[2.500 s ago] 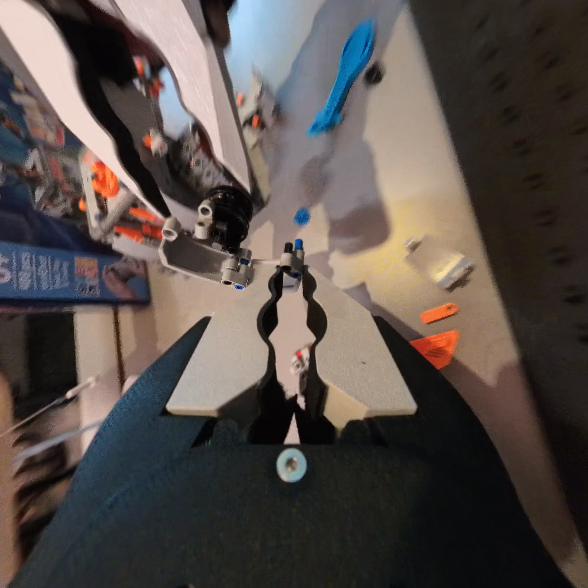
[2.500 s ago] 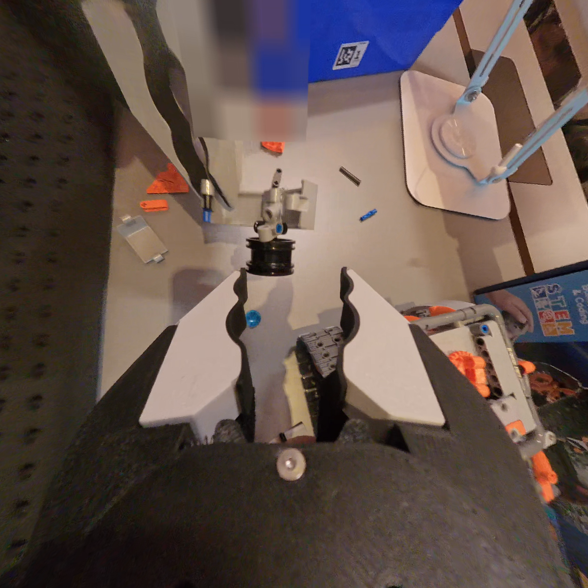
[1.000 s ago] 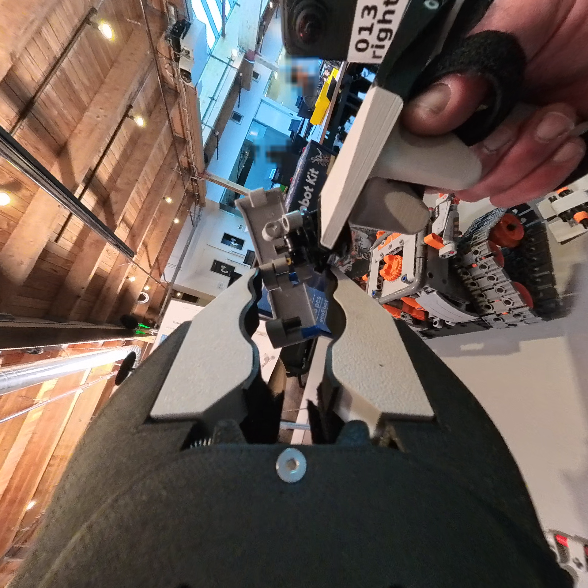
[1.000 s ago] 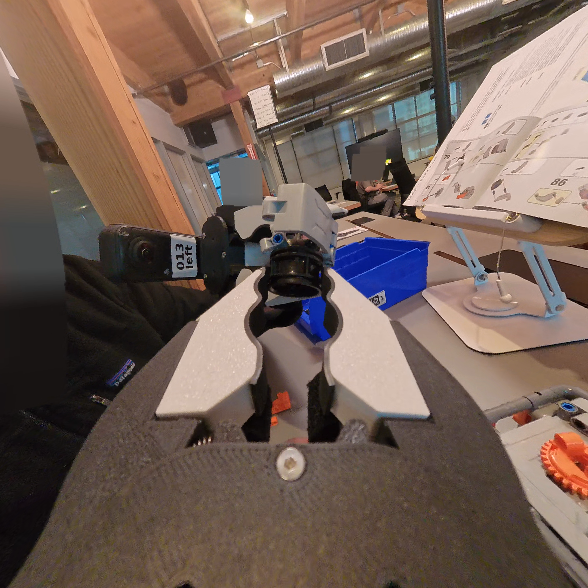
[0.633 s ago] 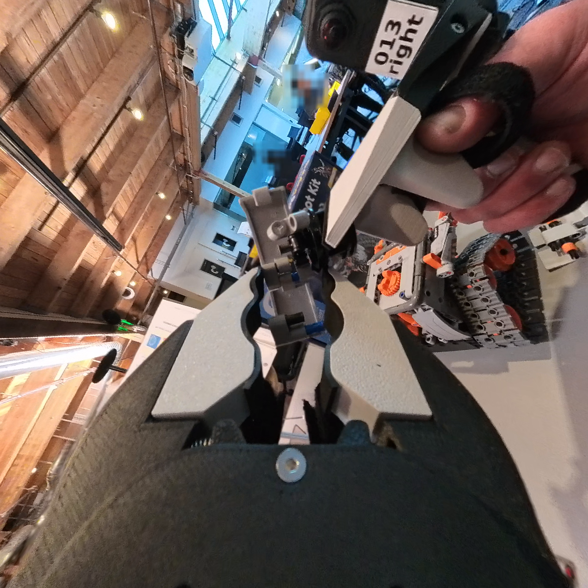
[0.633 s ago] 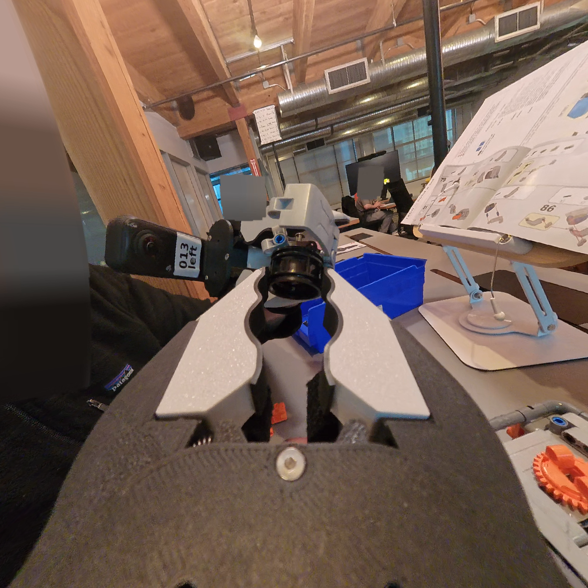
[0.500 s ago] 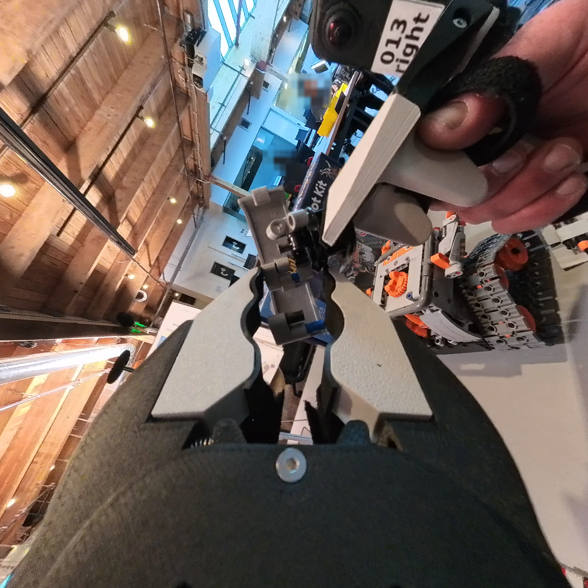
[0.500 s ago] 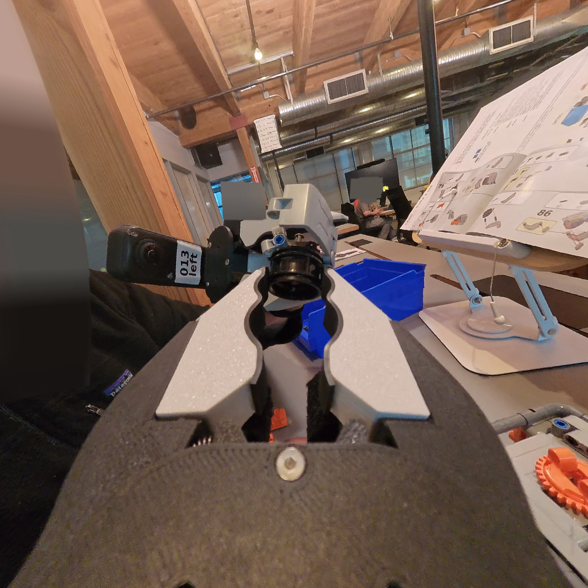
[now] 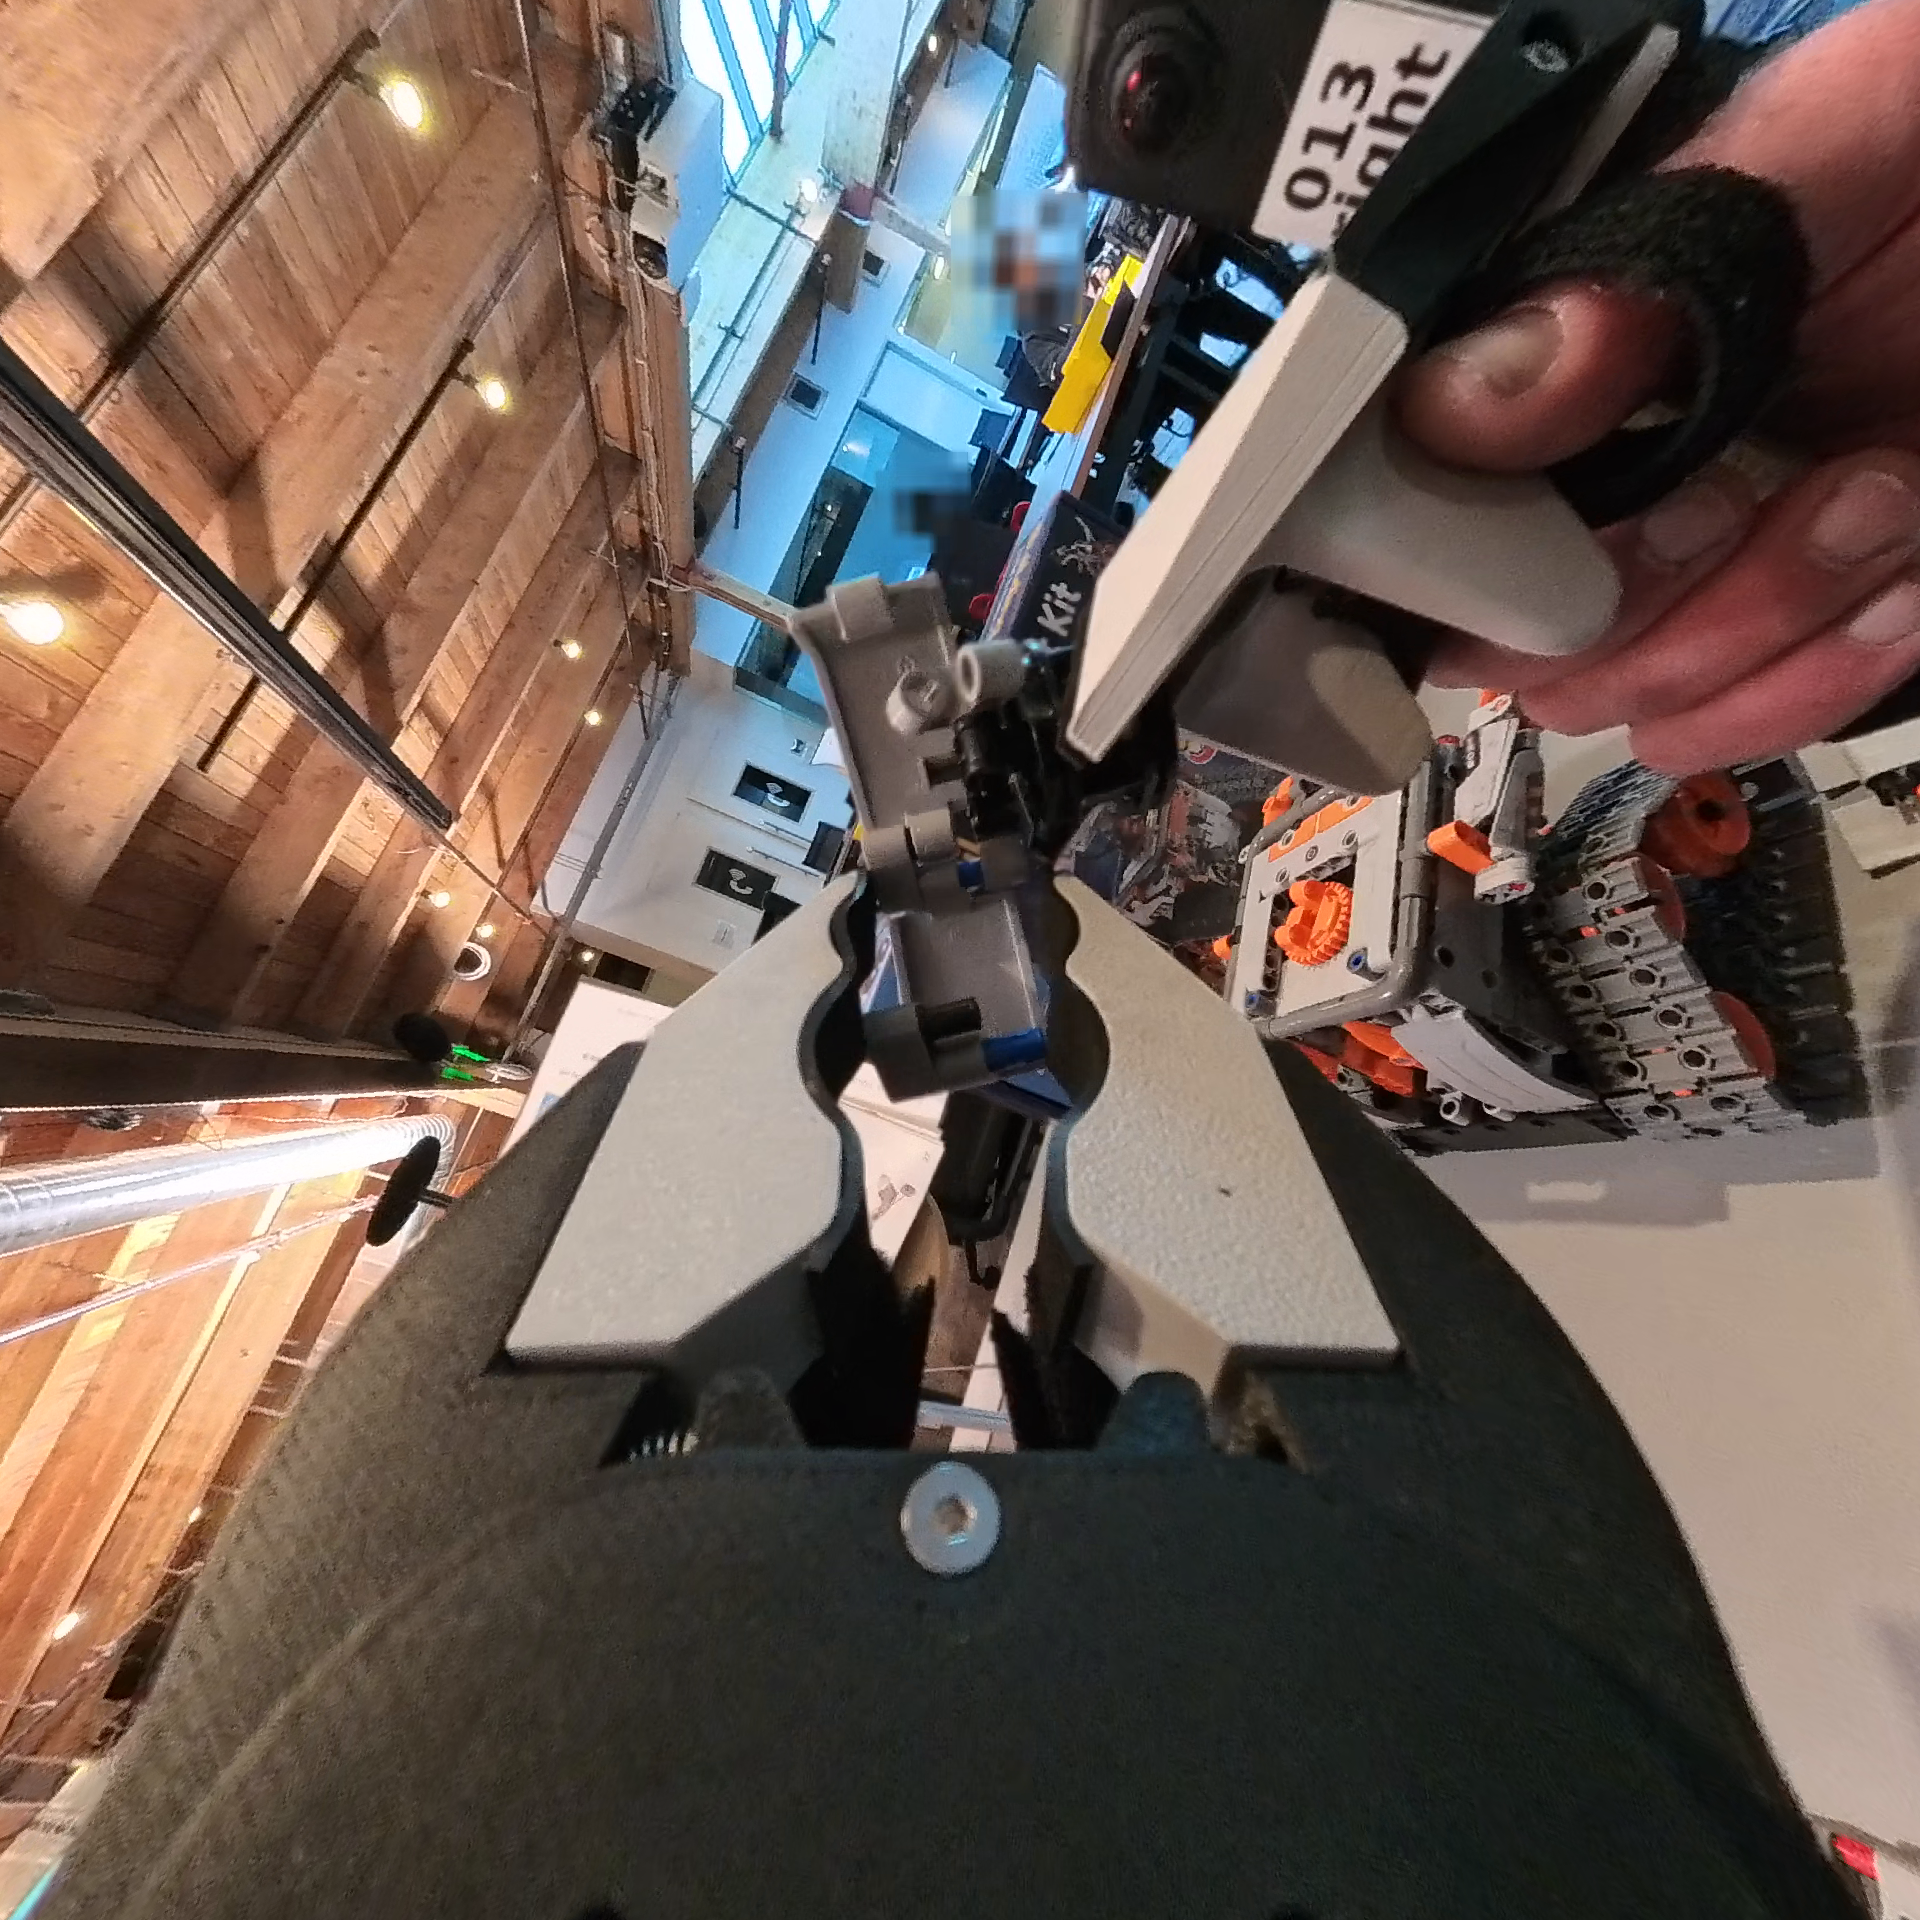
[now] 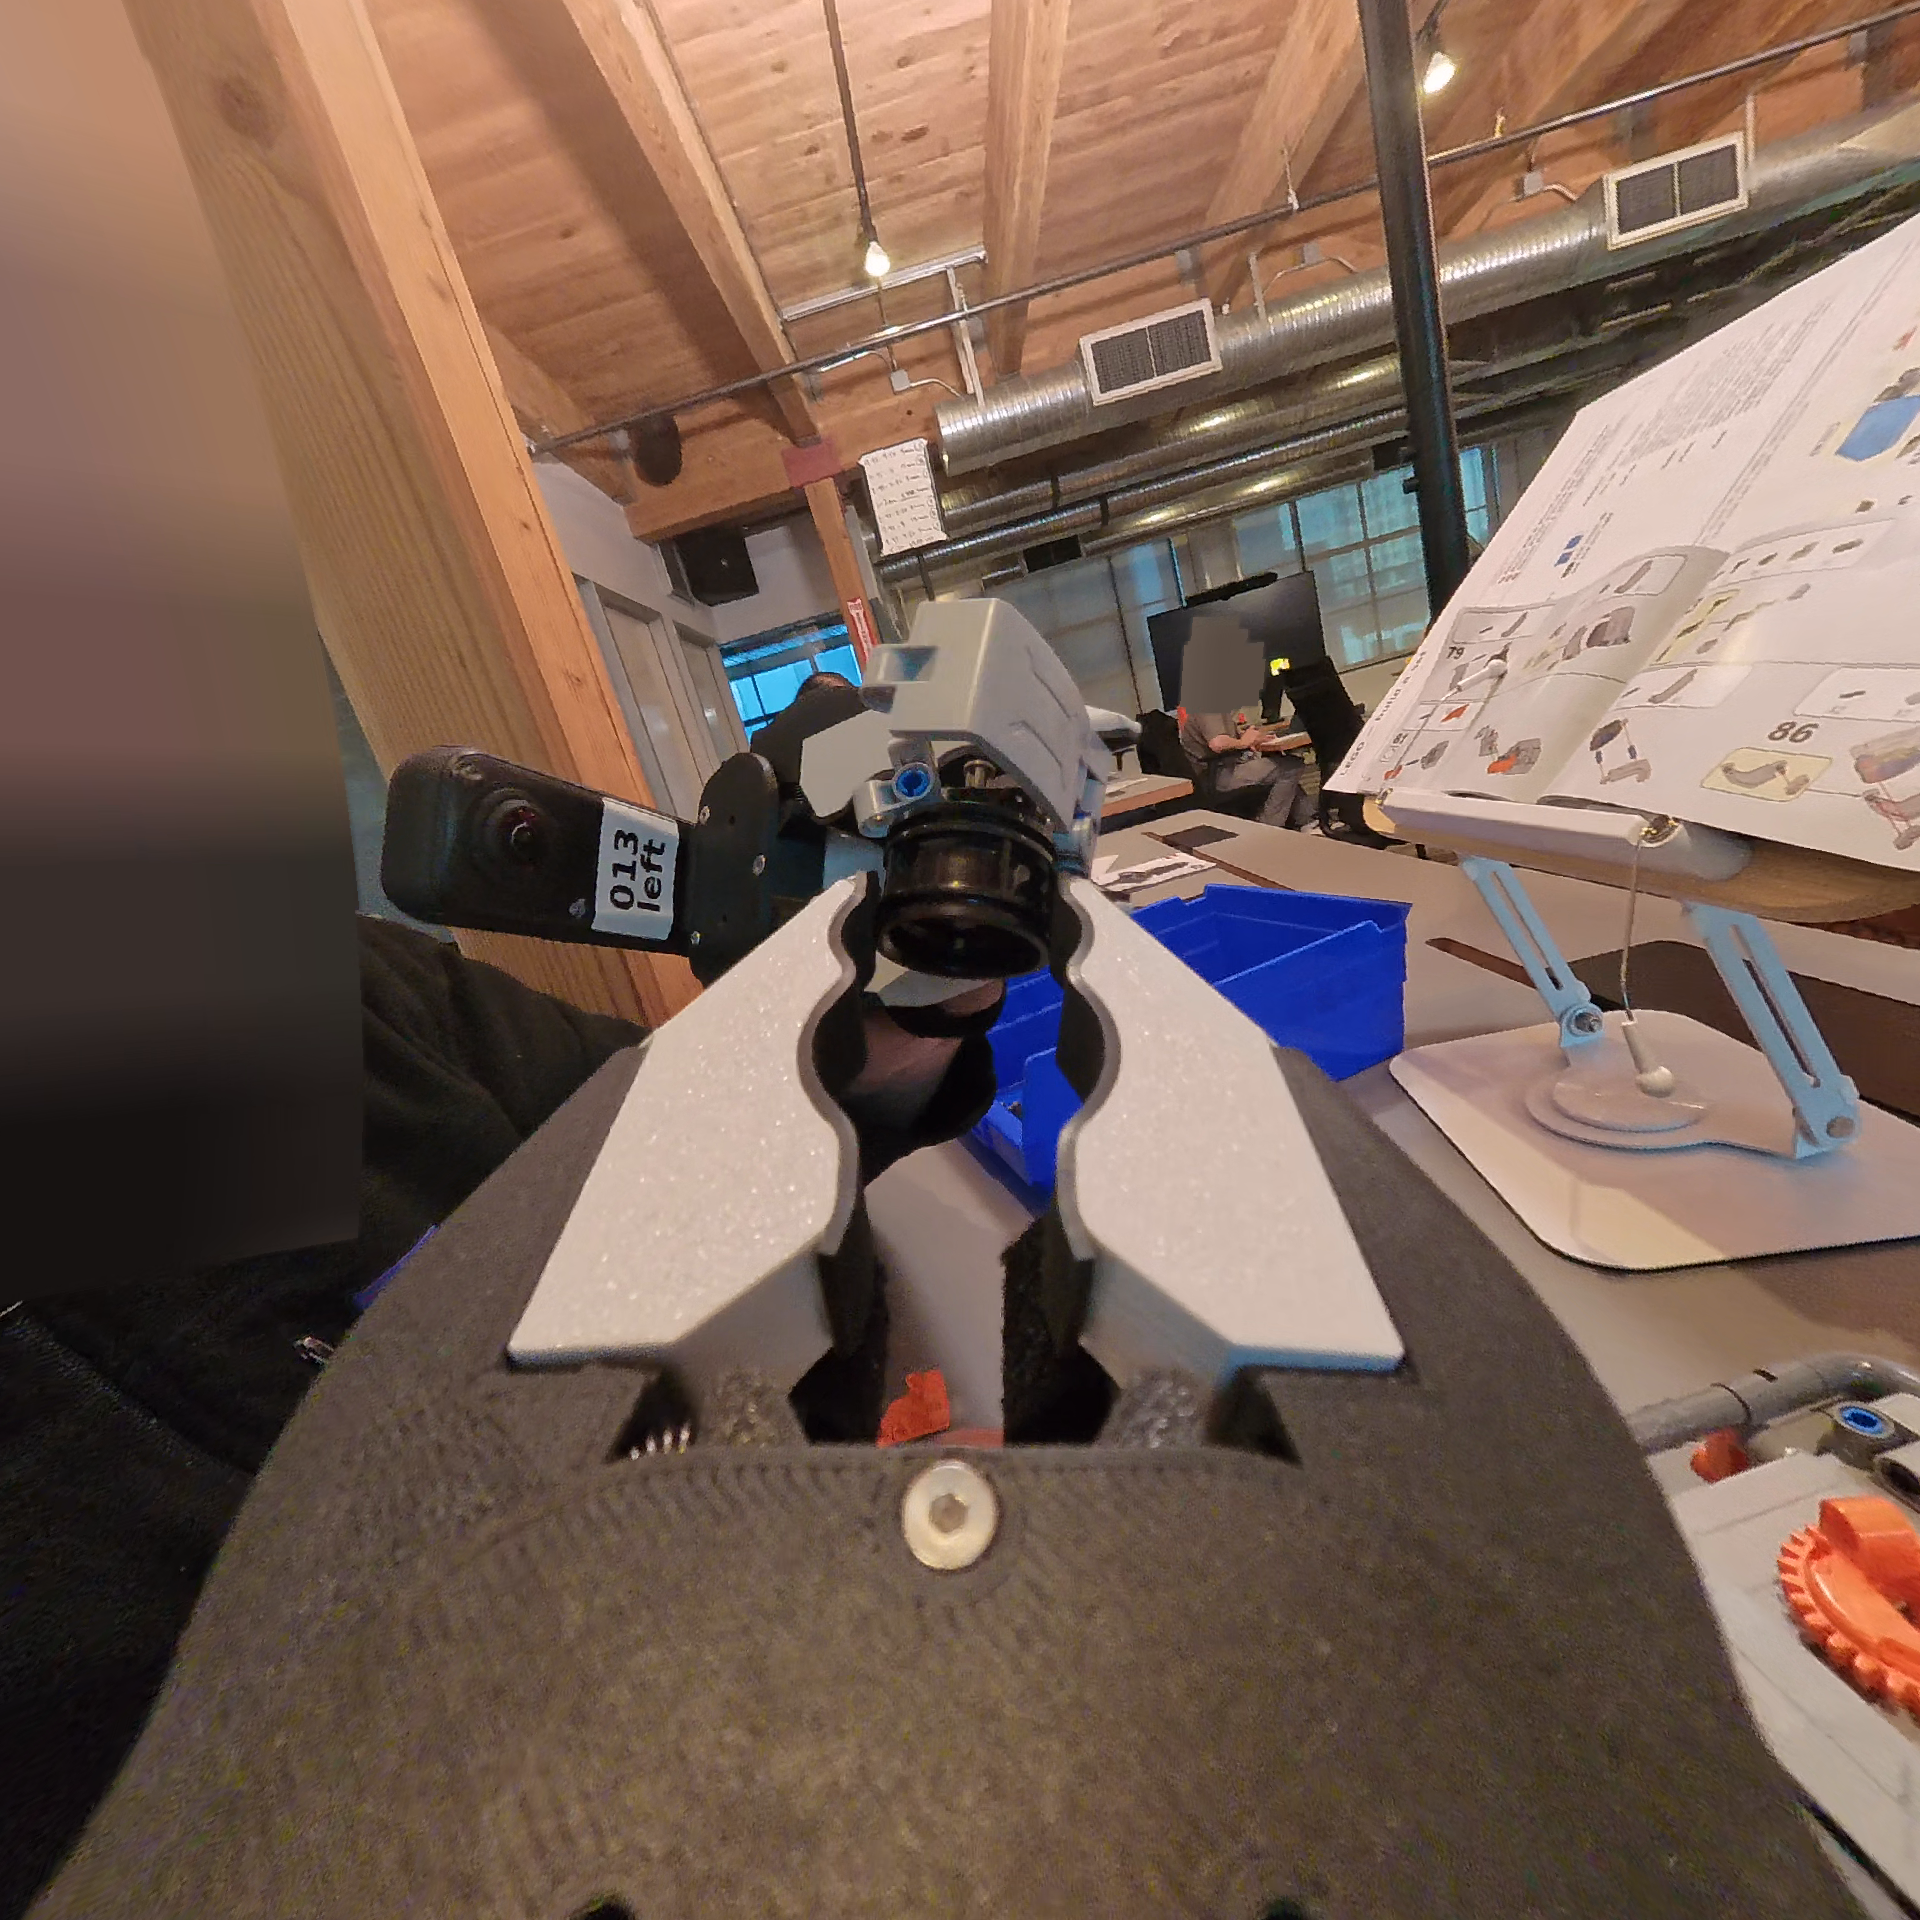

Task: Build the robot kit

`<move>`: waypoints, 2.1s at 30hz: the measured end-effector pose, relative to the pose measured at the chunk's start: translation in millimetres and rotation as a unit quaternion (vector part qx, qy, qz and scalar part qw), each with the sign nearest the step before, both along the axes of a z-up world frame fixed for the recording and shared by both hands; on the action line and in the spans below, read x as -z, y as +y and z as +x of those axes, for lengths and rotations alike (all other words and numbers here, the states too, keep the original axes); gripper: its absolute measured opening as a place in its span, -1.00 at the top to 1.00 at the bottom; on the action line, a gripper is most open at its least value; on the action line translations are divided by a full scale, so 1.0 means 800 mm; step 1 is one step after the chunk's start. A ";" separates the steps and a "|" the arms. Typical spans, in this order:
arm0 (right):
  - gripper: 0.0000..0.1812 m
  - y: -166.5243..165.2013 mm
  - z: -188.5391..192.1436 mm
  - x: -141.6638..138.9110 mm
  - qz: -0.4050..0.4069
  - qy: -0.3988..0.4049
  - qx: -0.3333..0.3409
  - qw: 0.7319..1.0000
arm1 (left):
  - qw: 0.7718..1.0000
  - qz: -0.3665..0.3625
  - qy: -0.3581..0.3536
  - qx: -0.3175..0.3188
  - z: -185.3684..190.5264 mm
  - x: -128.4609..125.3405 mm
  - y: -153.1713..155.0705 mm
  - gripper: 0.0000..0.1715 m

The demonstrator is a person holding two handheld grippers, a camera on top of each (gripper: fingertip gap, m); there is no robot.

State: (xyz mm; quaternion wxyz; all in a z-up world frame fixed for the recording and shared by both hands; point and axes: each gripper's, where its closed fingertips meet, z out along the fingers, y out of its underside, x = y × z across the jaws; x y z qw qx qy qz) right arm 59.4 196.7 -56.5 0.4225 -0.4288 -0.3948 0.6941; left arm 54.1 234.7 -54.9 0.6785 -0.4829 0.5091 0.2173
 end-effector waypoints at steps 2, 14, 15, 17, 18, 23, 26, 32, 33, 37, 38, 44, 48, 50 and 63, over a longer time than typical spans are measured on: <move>0.67 -0.002 0.000 0.000 0.003 0.002 -0.002 1.000 | 1.000 -0.001 0.004 -0.009 -0.003 0.000 0.003 0.69; 0.66 -0.001 0.000 0.000 -0.002 0.004 -0.006 1.000 | 1.000 0.002 -0.004 -0.006 0.001 -0.001 0.000 0.72; 0.67 -0.002 0.001 -0.001 -0.003 0.005 -0.007 1.000 | 1.000 0.004 -0.005 -0.005 0.002 -0.002 -0.001 0.72; 0.66 -0.002 0.001 -0.001 -0.002 0.006 -0.004 1.000 | 1.000 0.001 -0.007 -0.006 0.003 -0.002 -0.001 0.73; 0.66 -0.002 0.002 -0.002 -0.003 0.008 -0.006 1.000 | 1.000 -0.001 -0.011 -0.005 0.004 -0.003 -0.001 0.73; 0.66 0.000 0.005 -0.006 -0.001 0.018 0.002 1.000 | 0.999 -0.012 -0.030 -0.004 0.007 -0.005 0.001 0.74; 0.66 0.000 0.006 -0.009 0.005 0.024 0.008 1.000 | 0.999 -0.018 -0.043 0.002 0.009 -0.008 0.000 0.75; 0.67 -0.001 0.009 -0.014 0.011 0.031 0.015 0.999 | 0.999 -0.004 -0.042 -0.001 0.013 -0.013 -0.002 0.76; 0.67 -0.001 0.010 -0.015 0.013 0.034 0.017 0.999 | 0.999 -0.001 -0.045 -0.003 0.014 -0.014 -0.001 0.76; 0.67 -0.001 0.012 -0.017 0.023 0.033 0.026 0.999 | 0.999 0.000 -0.053 -0.002 0.017 -0.016 -0.002 0.76; 0.67 -0.001 0.012 -0.017 0.025 0.031 0.027 0.999 | 0.999 0.001 -0.054 -0.001 0.016 -0.016 -0.002 0.76; 0.66 0.011 0.012 -0.012 0.012 0.027 0.031 0.999 | 0.998 -0.020 -0.051 -0.011 0.013 -0.010 0.008 0.75; 0.66 0.009 0.014 -0.011 0.036 0.016 0.039 0.998 | 0.997 -0.043 -0.063 0.028 0.015 -0.008 0.003 0.69; 0.66 0.009 0.014 -0.011 0.060 0.005 0.053 0.997 | 0.995 -0.067 -0.059 0.051 0.015 -0.004 -0.002 0.64; 0.66 0.013 0.010 0.013 0.364 -0.151 0.244 0.886 | 0.919 -0.291 -0.149 0.219 -0.001 -0.004 -0.032 0.48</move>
